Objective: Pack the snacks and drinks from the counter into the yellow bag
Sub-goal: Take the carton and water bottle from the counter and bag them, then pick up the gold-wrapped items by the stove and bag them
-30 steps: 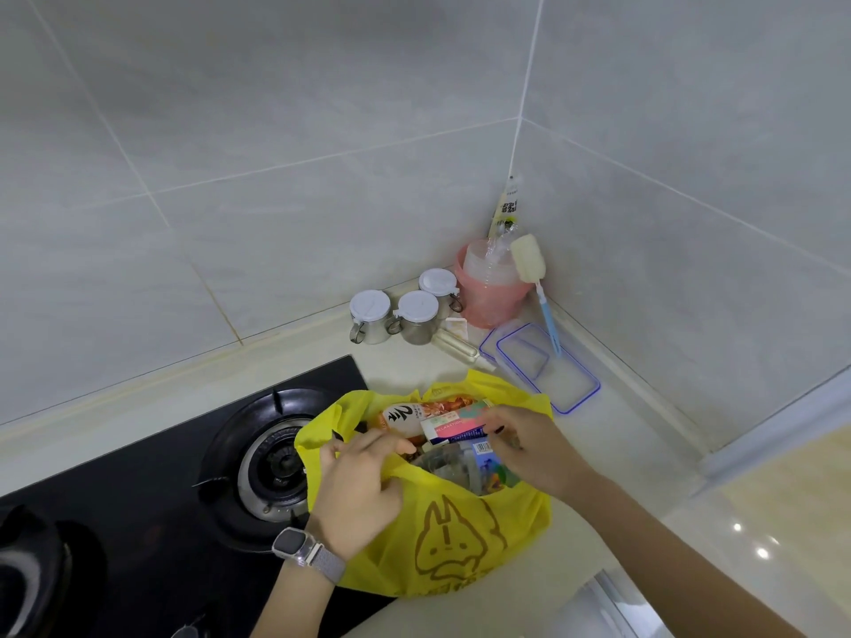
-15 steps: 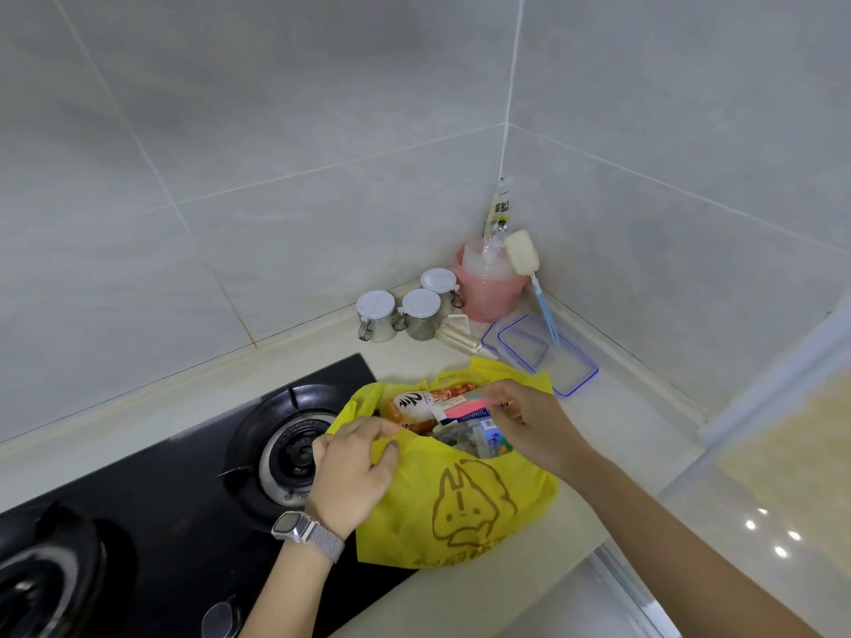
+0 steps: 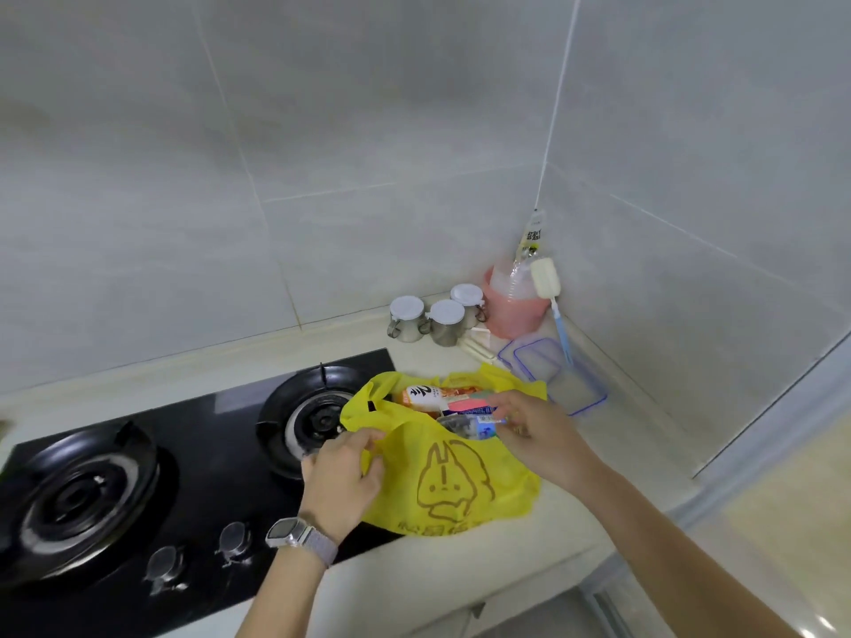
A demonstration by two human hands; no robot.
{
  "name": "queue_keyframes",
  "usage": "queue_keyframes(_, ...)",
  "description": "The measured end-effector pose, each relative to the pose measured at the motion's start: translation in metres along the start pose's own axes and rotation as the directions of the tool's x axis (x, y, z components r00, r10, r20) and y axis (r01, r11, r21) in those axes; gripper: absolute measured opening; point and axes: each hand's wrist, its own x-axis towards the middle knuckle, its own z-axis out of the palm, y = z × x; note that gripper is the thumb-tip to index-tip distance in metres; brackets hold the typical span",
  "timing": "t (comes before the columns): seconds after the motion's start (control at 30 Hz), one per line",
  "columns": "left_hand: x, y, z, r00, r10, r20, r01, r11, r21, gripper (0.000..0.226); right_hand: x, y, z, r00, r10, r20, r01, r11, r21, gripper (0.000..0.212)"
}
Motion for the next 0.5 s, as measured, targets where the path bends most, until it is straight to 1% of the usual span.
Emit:
queue_keyframes(0.17,-0.037,-0.001,-0.010,0.994,-0.085,-0.062,0.085,0.996,0.004,0.031,-0.015,-0.005,0.008,0.999,-0.038,0.021,0.037,0.998,0.043,0.027)
queue_keyframes(0.33,-0.072,-0.019,-0.033,0.982,-0.158,-0.108,0.164,0.985,0.055,0.032,-0.018,-0.020,0.035,0.987,-0.098,0.126,0.092,0.995,0.047,0.028)
queue_keyframes(0.5,-0.102,-0.049,-0.055,0.956,-0.249,-0.159,0.260,0.964,0.055,0.032,-0.017,-0.047,0.065,0.960,-0.166,0.224,0.163,0.986,0.032,0.030)
